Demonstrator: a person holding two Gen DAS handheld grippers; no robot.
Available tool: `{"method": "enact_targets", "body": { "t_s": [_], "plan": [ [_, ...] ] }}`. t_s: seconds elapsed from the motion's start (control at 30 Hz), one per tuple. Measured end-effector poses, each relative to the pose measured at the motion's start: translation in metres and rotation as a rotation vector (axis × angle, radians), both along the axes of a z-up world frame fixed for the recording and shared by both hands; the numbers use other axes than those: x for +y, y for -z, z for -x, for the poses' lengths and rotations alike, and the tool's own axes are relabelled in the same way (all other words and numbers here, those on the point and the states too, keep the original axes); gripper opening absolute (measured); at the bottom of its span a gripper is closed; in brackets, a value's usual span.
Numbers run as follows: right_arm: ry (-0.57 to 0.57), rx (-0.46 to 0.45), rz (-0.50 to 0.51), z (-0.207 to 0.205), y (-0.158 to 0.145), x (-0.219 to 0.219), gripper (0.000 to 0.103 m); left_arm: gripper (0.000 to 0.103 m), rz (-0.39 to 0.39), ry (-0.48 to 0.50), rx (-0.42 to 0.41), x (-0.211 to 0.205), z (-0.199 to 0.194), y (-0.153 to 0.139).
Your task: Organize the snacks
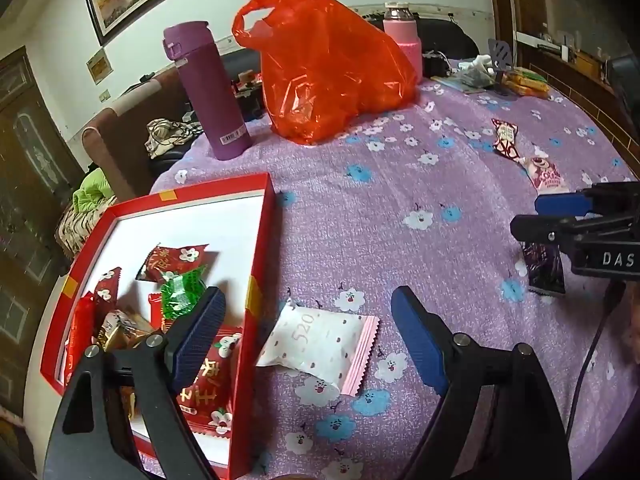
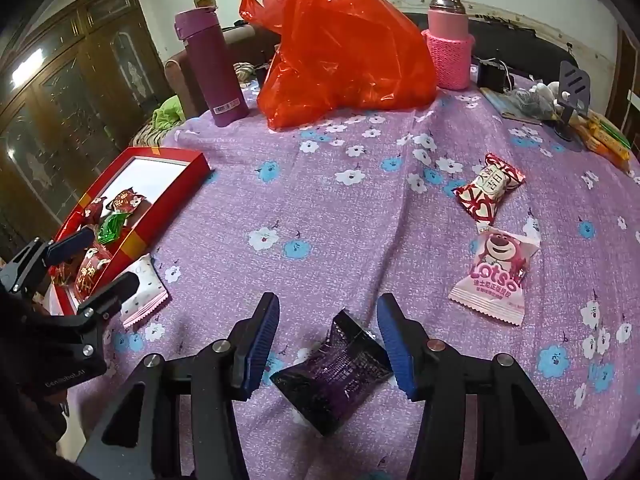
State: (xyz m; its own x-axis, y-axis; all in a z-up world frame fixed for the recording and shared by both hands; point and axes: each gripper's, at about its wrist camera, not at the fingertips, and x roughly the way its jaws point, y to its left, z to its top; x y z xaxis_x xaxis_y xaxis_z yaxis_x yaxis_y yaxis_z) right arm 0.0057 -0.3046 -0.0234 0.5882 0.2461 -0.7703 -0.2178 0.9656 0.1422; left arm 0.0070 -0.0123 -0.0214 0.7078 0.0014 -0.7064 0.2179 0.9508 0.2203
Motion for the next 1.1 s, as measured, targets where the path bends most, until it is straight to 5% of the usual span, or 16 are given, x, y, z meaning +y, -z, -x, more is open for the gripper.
{"method": "enact_targets", "body": {
  "t_s": [1.1],
  "plan": [
    [0.038, 0.026, -0.03, -0.004, -0.003, -0.009, 0.055, 0.085, 0.053, 0.062, 0.076, -0.035, -0.001, 0.01]
  ]
}}
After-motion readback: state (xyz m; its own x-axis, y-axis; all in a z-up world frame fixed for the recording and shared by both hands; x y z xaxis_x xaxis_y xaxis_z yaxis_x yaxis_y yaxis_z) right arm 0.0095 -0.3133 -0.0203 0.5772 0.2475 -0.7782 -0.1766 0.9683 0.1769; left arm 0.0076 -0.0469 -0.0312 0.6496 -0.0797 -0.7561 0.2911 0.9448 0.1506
